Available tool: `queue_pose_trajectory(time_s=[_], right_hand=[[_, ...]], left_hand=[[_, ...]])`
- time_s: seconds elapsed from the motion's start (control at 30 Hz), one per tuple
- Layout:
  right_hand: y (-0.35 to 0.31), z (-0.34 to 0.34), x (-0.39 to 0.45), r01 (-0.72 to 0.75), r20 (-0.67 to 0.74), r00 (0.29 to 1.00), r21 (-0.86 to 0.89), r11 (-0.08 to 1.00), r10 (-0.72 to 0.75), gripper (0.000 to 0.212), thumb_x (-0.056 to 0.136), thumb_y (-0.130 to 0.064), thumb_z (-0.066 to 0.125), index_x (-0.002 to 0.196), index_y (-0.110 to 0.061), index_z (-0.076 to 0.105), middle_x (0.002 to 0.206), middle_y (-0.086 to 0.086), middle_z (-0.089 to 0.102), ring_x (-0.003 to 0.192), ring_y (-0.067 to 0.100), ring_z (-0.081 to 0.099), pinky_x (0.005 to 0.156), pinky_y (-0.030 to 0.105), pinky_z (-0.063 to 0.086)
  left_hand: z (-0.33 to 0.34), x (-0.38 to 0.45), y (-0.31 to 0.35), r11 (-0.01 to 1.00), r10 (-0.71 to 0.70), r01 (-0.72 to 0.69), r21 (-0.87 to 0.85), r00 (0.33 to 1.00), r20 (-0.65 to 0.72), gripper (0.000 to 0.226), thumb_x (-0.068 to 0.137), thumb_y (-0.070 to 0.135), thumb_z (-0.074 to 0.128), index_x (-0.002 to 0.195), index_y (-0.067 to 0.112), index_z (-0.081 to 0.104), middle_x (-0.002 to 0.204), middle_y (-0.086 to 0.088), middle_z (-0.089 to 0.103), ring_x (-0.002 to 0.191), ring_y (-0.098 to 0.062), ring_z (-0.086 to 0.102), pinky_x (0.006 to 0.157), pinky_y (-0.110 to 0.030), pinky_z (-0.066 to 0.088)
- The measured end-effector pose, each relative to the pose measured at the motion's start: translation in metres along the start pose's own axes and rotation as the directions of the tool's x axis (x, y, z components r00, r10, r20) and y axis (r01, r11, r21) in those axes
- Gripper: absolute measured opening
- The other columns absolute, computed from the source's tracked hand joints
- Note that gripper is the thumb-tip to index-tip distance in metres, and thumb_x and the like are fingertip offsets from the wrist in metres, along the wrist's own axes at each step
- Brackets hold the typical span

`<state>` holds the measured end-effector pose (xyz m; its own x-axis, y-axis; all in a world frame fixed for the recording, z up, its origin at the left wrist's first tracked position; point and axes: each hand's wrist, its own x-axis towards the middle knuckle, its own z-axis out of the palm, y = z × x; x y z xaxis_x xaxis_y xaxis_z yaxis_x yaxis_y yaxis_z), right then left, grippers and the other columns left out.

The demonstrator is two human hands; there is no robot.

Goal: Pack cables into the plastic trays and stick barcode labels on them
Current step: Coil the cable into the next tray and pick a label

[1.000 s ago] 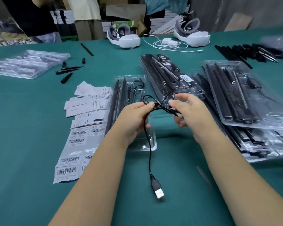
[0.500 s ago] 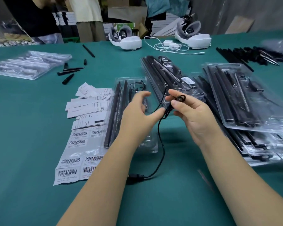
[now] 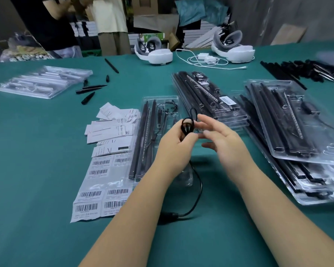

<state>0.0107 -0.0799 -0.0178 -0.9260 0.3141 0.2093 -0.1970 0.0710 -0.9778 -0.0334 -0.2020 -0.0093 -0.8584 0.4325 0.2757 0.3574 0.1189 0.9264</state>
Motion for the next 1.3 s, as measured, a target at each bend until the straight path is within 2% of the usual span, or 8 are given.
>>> queue_pose_trajectory(time_s=[0.17,0.3,0.4,0.57,0.73,0.87,1.03,1.3], right_hand=[[0.007,0.001,0.001,-0.008,0.003,1.000,-0.129,0.992,0.008,0.047,0.095,-0.002,0.047,0.121,-0.042,0.044,0.097,-0.016,0.063,0.078,-0.002,0.059,0.072,0.012,0.044],[0.005,0.001,0.001,0.027,-0.060,0.997,-0.308,0.951,-0.047,0.031,0.095,-0.016,0.050,0.095,-0.045,0.060,0.093,-0.012,0.055,0.089,0.001,0.054,0.085,0.018,0.042],[0.001,0.001,0.000,0.002,-0.132,0.990,-0.290,0.957,-0.042,0.025,0.094,-0.020,0.053,0.080,-0.038,0.063,0.095,-0.012,0.056,0.088,-0.002,0.052,0.090,0.025,0.041],[-0.003,-0.002,0.000,0.055,-0.016,0.998,0.057,0.997,-0.054,0.021,0.095,-0.014,0.051,0.078,-0.021,0.062,0.069,-0.010,0.064,0.072,0.006,0.057,0.077,0.024,0.043],[0.000,-0.001,-0.002,0.084,0.032,0.996,0.104,0.991,-0.087,0.009,0.086,-0.018,0.059,0.079,-0.023,0.063,0.058,-0.012,0.050,0.057,0.004,0.041,0.060,0.015,0.038],[-0.002,0.000,-0.002,0.071,0.056,0.995,0.231,0.970,-0.086,0.018,0.081,-0.012,0.056,0.087,-0.025,0.067,0.067,-0.012,0.054,0.063,0.005,0.048,0.066,0.017,0.042],[-0.006,0.004,-0.008,0.121,0.106,0.986,0.090,0.989,-0.130,0.022,0.088,-0.006,0.051,0.095,-0.024,0.063,0.070,-0.018,0.055,0.067,0.000,0.050,0.069,0.012,0.043],[-0.013,0.016,-0.014,0.122,-0.010,0.993,0.033,0.992,-0.122,0.036,0.093,0.010,0.042,0.096,-0.019,0.062,0.087,0.000,0.064,0.074,0.000,0.061,0.074,0.012,0.046]], left_hand=[[-0.011,-0.005,0.010,0.978,-0.037,0.088,-0.187,0.965,0.259,0.026,0.074,-0.005,0.047,0.076,0.016,0.062,0.064,0.019,0.062,0.049,0.004,0.050,0.048,-0.012,0.039],[-0.022,-0.007,0.013,0.982,-0.032,0.121,-0.145,0.865,0.501,0.015,0.055,0.009,0.048,0.053,0.021,0.056,0.054,0.010,0.048,0.055,-0.008,0.043,0.053,-0.023,0.045],[-0.023,-0.004,0.012,0.972,-0.079,0.169,-0.164,0.890,0.449,0.011,0.056,0.028,0.054,0.047,0.022,0.052,0.053,0.008,0.045,0.054,-0.011,0.048,0.083,-0.054,0.050],[-0.026,0.004,0.006,0.964,-0.260,0.265,-0.004,0.948,0.182,0.051,0.070,0.063,0.060,0.044,0.022,0.045,0.049,0.004,0.039,0.043,-0.017,0.048,0.044,-0.018,0.042],[-0.033,0.004,0.005,0.945,-0.249,0.309,-0.111,0.896,0.368,0.025,0.082,0.046,0.063,0.065,0.028,0.067,0.050,0.013,0.034,0.042,-0.007,0.032,0.040,-0.019,0.032],[-0.032,-0.001,0.011,0.943,-0.319,0.214,0.255,0.802,0.505,0.023,0.089,0.038,0.061,0.077,0.021,0.068,0.045,0.014,0.033,0.040,-0.007,0.033,0.041,-0.017,0.032],[-0.007,-0.009,0.011,0.776,-0.198,-0.010,0.631,0.945,0.259,0.030,0.092,0.040,0.051,0.068,0.024,0.043,0.063,0.008,0.048,0.058,-0.009,0.046,0.050,-0.029,0.029],[-0.007,-0.003,0.001,0.896,-0.096,0.078,0.436,0.995,0.019,0.013,0.090,0.020,0.051,0.079,0.026,0.053,0.072,0.009,0.056,0.067,-0.003,0.049,0.053,-0.019,0.031]])
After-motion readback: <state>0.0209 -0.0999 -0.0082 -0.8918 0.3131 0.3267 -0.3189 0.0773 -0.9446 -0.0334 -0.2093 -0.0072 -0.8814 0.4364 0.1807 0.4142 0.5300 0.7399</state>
